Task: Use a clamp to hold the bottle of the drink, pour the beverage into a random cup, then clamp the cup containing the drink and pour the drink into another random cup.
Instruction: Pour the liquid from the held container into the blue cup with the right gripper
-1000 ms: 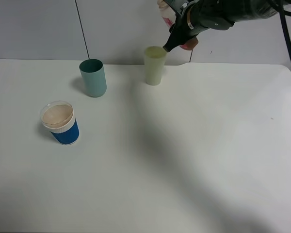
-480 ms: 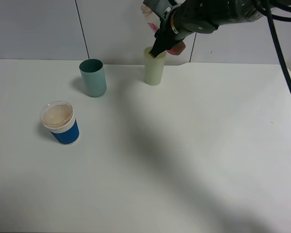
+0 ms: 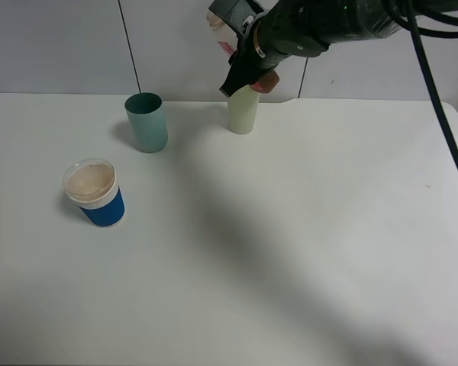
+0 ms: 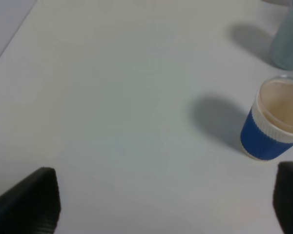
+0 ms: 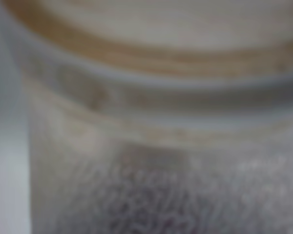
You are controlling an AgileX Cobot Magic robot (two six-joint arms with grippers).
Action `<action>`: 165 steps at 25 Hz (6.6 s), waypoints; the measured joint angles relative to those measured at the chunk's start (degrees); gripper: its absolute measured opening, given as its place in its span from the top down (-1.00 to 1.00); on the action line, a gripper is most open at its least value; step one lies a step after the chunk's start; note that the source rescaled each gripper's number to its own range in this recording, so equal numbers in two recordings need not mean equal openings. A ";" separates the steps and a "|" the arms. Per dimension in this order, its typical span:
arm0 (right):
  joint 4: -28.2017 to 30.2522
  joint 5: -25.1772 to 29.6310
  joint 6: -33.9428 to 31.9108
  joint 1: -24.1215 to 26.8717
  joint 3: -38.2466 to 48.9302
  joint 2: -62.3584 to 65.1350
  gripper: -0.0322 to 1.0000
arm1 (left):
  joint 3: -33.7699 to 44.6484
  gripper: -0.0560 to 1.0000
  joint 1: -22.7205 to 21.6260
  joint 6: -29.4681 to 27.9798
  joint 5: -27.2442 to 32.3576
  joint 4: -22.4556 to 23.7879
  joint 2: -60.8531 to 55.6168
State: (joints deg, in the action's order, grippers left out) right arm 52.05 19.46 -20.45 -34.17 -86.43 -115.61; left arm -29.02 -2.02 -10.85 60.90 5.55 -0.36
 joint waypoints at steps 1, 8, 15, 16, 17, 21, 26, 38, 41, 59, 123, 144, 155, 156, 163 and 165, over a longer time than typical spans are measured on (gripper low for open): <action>-0.22 0.04 0.00 -0.22 0.00 0.00 0.90 | 0.00 -0.28 0.00 0.00 0.00 0.00 0.00; -0.28 1.05 0.00 -2.55 0.00 0.00 0.90 | 0.00 -0.28 0.00 0.00 0.00 0.00 0.00; -0.28 1.09 0.00 -7.61 0.00 0.00 0.90 | 0.00 -0.28 0.00 0.00 0.00 0.00 0.00; -0.28 1.09 0.00 -8.05 0.00 0.00 0.90 | 0.00 -0.28 0.00 0.00 0.00 0.00 0.00; -0.28 1.09 0.00 -8.48 0.00 0.00 0.90 | 0.00 -0.28 0.00 0.00 0.00 0.00 0.00; -0.28 1.09 0.00 -9.72 0.00 0.00 0.90 | 0.00 -0.28 0.00 0.00 0.00 0.00 0.00; -0.28 1.59 0.90 -12.58 0.00 0.00 0.91 | 0.00 -0.28 0.00 0.00 0.00 0.00 0.00; -0.23 2.29 2.83 -15.56 0.73 0.00 0.91 | 0.00 -0.28 0.00 0.00 0.00 0.00 0.00; -0.23 1.20 3.03 -15.56 3.66 -0.06 0.91 | 0.00 -0.28 0.00 0.00 0.00 0.00 0.00; 8.79 -4.77 5.84 -17.10 6.33 -3.35 0.91 | 0.00 -0.28 0.00 0.00 0.00 0.00 0.00; 6.68 -7.23 23.77 -18.89 0.61 -9.21 0.91 | 0.00 -0.28 0.00 0.00 0.00 0.00 0.00; 5.24 -0.54 28.31 -21.57 -2.27 -9.27 0.91 | 0.00 -0.28 0.00 0.00 0.00 0.00 0.00; 8.11 2.12 28.31 -22.08 -2.27 -9.27 0.91 | 0.00 -0.28 0.00 0.00 0.00 0.00 0.00; 8.25 2.20 28.31 -22.13 -2.27 -9.27 0.91 | 0.00 -0.28 0.00 0.00 0.00 0.00 0.00; 10.42 2.43 28.36 -23.10 -2.27 -9.27 0.91 | 0.00 -0.28 0.00 0.00 0.00 0.00 0.00; 11.48 3.07 28.36 -23.32 -2.27 -9.27 0.91 | 0.00 -0.28 0.00 0.00 0.00 0.00 0.00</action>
State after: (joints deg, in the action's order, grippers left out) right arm 63.53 22.54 7.90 -57.48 -88.69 -124.87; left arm -29.02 -2.02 -10.85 60.90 5.55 -0.36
